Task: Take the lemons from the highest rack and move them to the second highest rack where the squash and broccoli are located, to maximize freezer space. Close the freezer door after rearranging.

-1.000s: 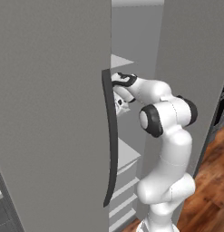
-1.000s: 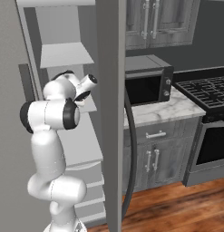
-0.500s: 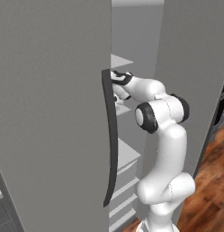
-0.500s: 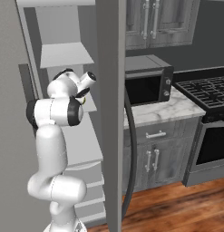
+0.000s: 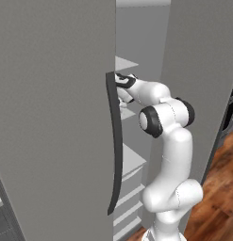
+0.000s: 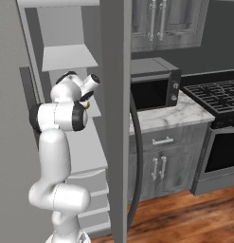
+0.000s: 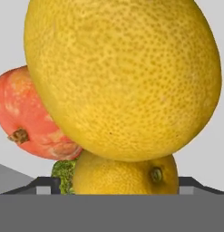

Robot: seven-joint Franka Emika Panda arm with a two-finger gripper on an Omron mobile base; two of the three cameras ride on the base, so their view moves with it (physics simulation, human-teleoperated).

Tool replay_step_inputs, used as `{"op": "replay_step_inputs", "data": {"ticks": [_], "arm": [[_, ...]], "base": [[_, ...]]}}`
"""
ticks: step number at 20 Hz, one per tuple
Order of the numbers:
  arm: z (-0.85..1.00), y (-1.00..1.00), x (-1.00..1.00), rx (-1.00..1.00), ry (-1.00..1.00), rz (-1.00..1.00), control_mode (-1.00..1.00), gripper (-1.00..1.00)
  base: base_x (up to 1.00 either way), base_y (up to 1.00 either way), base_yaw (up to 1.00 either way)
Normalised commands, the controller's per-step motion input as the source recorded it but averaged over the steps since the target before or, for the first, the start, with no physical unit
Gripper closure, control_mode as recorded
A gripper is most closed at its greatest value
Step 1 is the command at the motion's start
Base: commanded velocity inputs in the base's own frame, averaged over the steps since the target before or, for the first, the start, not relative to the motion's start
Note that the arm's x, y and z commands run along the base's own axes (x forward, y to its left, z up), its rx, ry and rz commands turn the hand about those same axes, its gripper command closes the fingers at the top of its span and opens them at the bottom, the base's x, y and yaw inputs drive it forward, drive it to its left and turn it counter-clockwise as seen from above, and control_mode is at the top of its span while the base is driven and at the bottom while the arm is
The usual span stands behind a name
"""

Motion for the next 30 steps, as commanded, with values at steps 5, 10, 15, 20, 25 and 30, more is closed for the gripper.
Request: {"op": "replay_step_inputs", "data": {"ticks": [5, 10, 15, 20, 25, 30], "arm": [[0.00, 0.00, -0.28, 0.00, -0.13, 0.00, -1.00, -1.00], [0.00, -0.06, -0.49, 0.03, -0.29, 0.00, -1.00, -1.00], [0.05, -0.06, -0.58, 0.07, -0.37, 0.00, -1.00, -1.00], [0.35, -0.07, -0.77, 0.10, -0.33, -0.03, -1.00, -1.00], [0.49, -0.02, -0.84, 0.04, -0.24, -0.09, -1.00, -1.00], [0.60, -0.02, -0.83, 0.00, -0.13, -0.09, -1.00, -1.00]], "base": [[0.00, 0.00, 0.00], [0.00, 0.00, 0.00], [0.00, 0.00, 0.00], [0.00, 0.00, 0.00], [0.00, 0.00, 0.00], [0.00, 0.00, 0.00]]}}
